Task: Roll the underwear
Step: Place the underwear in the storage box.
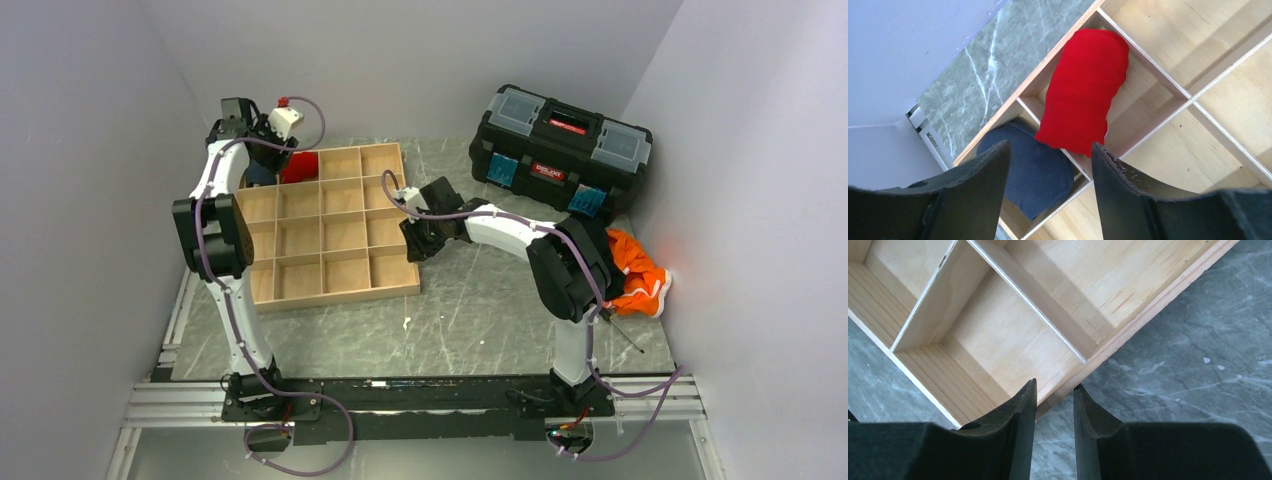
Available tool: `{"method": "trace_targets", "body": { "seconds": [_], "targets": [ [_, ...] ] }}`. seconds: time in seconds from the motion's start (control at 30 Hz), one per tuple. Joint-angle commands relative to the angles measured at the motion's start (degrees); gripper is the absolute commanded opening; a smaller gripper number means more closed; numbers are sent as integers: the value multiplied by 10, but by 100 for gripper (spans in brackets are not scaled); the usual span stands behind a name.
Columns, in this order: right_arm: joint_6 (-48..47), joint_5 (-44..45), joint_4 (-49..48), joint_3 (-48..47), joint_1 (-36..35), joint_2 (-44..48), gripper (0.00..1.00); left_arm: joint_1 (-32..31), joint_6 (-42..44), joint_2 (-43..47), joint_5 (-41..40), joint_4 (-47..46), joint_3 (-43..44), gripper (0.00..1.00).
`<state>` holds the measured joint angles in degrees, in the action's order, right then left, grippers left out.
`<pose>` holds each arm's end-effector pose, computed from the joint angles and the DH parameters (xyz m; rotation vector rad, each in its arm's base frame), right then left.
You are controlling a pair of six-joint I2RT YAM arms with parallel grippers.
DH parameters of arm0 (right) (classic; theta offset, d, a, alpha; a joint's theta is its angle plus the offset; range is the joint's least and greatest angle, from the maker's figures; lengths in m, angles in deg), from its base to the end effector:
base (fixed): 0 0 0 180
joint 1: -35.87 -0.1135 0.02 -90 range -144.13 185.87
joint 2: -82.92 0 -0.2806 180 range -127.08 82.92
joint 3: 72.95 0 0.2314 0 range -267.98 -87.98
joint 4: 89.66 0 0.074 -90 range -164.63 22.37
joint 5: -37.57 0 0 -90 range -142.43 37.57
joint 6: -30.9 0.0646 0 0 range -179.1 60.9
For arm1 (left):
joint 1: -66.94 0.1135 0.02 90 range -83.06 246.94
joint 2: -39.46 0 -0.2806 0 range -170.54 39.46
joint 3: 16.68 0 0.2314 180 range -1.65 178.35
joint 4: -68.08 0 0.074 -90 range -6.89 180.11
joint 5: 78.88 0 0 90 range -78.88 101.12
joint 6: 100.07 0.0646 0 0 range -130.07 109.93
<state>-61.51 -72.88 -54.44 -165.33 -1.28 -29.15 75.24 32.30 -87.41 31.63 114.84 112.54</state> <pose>0.3216 0.2720 0.1855 -1.0108 2.3762 0.6871 0.5135 0.0520 0.2533 0.8334 2.1285 0.0372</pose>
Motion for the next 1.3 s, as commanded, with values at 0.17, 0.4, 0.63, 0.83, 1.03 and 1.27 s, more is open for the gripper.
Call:
{"method": "trace_targets", "body": {
  "seconds": [0.17, 0.4, 0.63, 0.83, 1.03, 1.27],
  "targets": [
    [-41, 0, 39, 5, -1, -44, 0, -7, 9, -71, 21, 41, 71, 55],
    [-41, -5, 41, 1, -1, -51, 0, -13, 44, -80, -3, 48, 55, 50],
    [-42, -8, 42, 0, -1, -53, 0, -33, 108, -91, -40, 76, 42, 48],
    [-42, -11, 42, 1, 0, -56, 0, -47, 150, -105, -76, 102, 39, 45],
    [-41, -14, 44, -4, 0, -59, 0, -49, 164, -109, -90, 113, 36, 49],
    [-42, -15, 49, -11, 0, -62, 0, -40, 123, -83, -61, 78, 34, 64]
  ]
}}
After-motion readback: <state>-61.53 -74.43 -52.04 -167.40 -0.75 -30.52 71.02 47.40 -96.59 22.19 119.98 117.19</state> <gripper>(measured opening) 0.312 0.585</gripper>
